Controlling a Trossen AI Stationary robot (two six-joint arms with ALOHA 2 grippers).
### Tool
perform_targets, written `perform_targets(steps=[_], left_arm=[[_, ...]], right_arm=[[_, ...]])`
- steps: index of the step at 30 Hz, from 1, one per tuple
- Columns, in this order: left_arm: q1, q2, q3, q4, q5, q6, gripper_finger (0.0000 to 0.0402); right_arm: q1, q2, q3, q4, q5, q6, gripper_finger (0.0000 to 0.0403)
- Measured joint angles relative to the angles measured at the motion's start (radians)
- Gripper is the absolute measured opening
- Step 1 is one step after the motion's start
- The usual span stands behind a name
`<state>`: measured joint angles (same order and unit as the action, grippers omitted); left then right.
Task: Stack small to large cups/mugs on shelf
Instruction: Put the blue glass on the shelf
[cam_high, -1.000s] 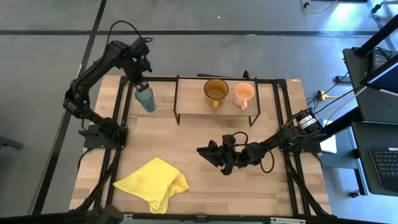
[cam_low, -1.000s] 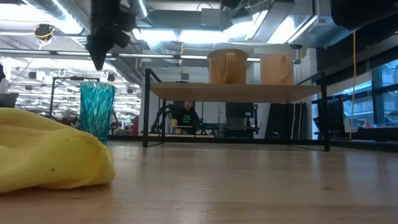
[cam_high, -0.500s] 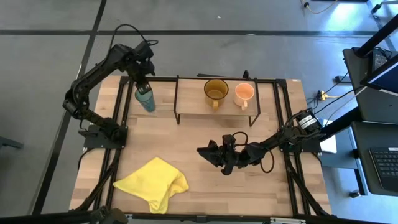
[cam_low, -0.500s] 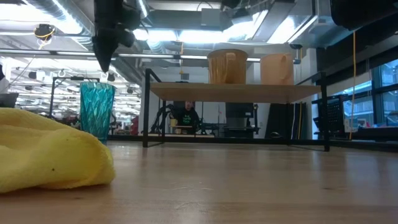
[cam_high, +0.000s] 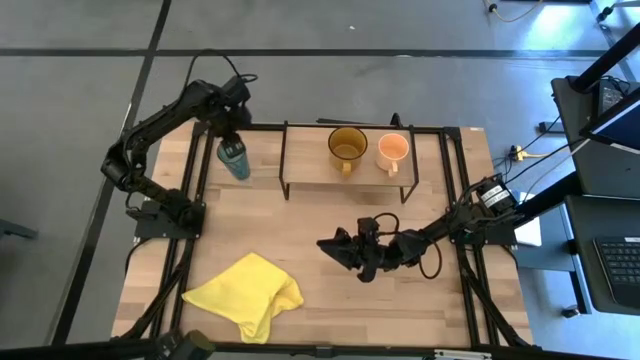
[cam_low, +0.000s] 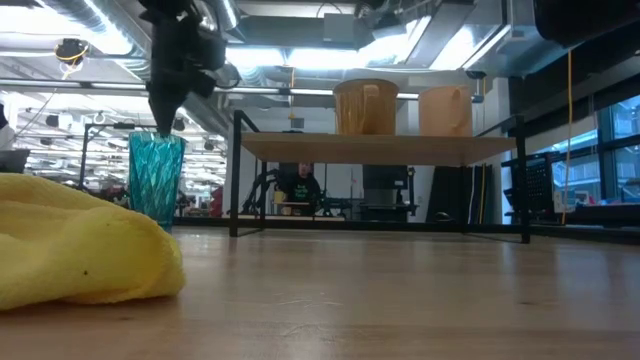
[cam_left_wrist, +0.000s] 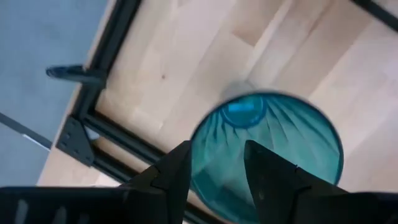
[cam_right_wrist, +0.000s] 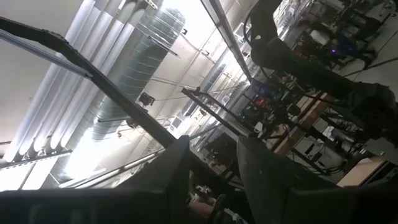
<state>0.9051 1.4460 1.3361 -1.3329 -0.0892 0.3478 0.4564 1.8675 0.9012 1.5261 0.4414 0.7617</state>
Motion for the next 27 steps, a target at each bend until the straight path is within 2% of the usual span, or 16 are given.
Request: perform_targets(steps=[6,12,16,27], left_arm=[[0.001,0.001,-0.008,0.022,0.001,0.003,0.0142],[0.024,0.008,-0.121,0.013,-0.001,0.019,0.0143],[0.025,0.001,-0.155,0.047,0.005,0.023,0.0140],[-0.003,-0.002,-0.158,0.044,0.002,0.021,0.0140]], right_arm=[[0.001,0.000,0.000,0.000,0.000,0.001,0.0136],[0.001,0.000,0.000,0.001,0.000,-0.001,0.0136],[0.001,0.000,0.000,0.005,0.000,0.001,0.0136],[0.000,0.000,0.000,0.004,0.001,0.016,0.0136]])
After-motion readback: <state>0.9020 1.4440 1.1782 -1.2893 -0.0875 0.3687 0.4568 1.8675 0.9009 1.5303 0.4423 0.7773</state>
